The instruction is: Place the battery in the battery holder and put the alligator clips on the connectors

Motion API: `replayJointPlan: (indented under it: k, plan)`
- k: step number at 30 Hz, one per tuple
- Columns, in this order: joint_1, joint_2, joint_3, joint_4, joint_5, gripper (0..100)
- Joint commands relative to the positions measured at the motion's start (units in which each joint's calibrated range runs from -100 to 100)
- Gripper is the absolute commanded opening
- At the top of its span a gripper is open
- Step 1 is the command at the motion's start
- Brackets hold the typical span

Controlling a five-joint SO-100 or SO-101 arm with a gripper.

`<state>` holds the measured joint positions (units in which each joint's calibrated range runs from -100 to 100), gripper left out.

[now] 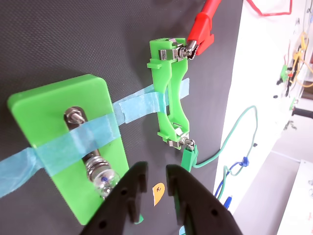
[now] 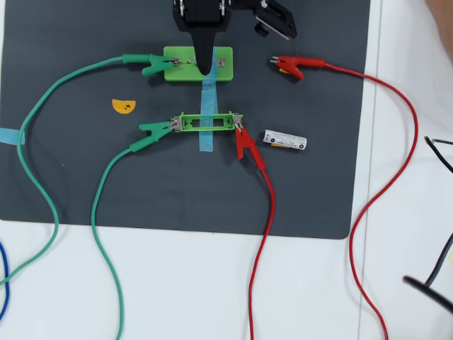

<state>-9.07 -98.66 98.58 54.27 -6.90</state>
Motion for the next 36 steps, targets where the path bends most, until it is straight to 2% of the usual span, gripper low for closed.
replayJointPlan:
  k: [1, 36]
  plan:
    - [0.4, -0.5, 0.6, -1.0, -0.2, 2]
    - [-0.2, -0.5, 0.6, -1.0, 0.1, 1]
